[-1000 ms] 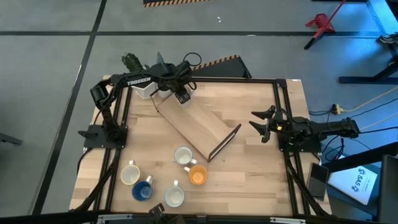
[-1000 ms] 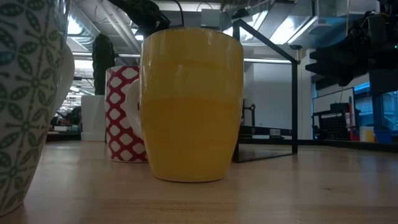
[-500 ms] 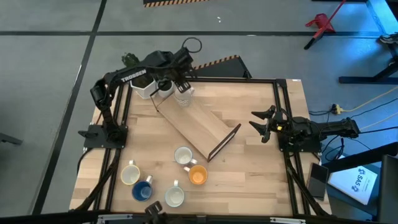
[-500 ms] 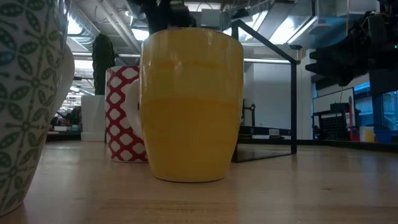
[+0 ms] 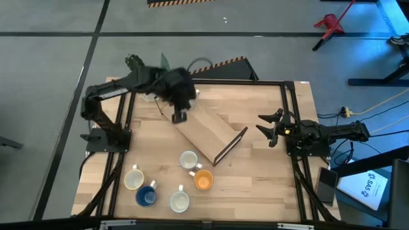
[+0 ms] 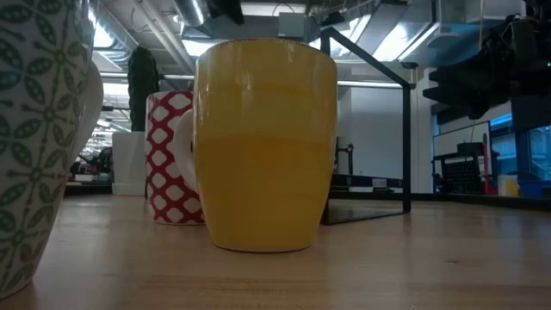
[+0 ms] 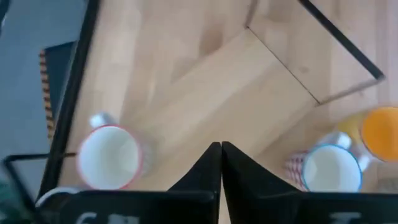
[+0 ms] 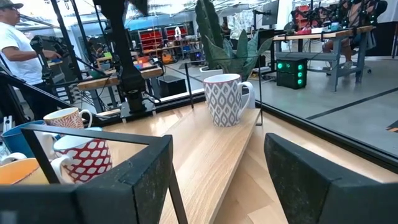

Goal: Place coffee mugs
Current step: Put the gray mug on the shelf, then put the red mug on the shelf

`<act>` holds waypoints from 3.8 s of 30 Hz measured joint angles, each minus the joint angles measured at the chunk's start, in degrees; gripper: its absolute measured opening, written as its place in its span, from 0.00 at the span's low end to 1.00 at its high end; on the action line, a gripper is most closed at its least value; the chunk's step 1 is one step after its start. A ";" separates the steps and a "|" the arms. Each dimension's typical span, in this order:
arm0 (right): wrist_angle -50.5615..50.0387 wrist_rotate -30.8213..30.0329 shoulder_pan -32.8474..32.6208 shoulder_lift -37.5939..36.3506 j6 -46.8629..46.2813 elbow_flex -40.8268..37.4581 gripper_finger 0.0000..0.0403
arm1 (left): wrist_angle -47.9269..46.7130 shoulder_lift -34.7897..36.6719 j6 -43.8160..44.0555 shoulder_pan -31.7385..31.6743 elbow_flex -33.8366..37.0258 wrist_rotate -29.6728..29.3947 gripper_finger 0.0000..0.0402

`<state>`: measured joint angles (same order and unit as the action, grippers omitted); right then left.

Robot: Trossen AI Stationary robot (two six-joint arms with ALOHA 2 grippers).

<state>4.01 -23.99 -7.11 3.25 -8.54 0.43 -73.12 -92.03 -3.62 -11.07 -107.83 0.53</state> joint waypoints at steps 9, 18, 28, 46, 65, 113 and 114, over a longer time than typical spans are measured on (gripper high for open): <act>-0.02 0.23 0.00 0.01 0.04 0.00 0.60 | 15.89 2.96 -0.42 0.95 26.53 -3.06 0.00; -0.04 0.59 0.00 0.01 0.09 0.00 0.60 | 28.69 3.11 -0.75 -5.07 37.99 -6.82 0.00; -0.04 0.61 0.00 0.02 0.22 0.00 0.60 | 32.48 3.11 -0.09 -9.64 39.76 -8.50 0.00; -0.04 0.61 0.00 0.00 1.22 0.00 0.60 | 30.17 3.70 2.03 -14.11 39.76 -8.87 0.00; -0.07 0.63 0.00 0.00 1.40 0.00 0.60 | 22.00 12.70 14.00 12.33 35.62 7.45 0.17; -0.24 2.56 0.00 0.46 1.44 0.00 0.60 | 8.10 7.29 43.89 0.85 35.54 -14.46 0.04; -0.24 2.55 0.00 0.46 1.44 0.00 0.60 | 7.62 7.08 43.73 -0.73 35.54 -15.37 0.04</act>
<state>3.77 -21.43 -7.11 3.70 -7.09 0.43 -65.50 -84.95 40.12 -11.80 -72.29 -14.84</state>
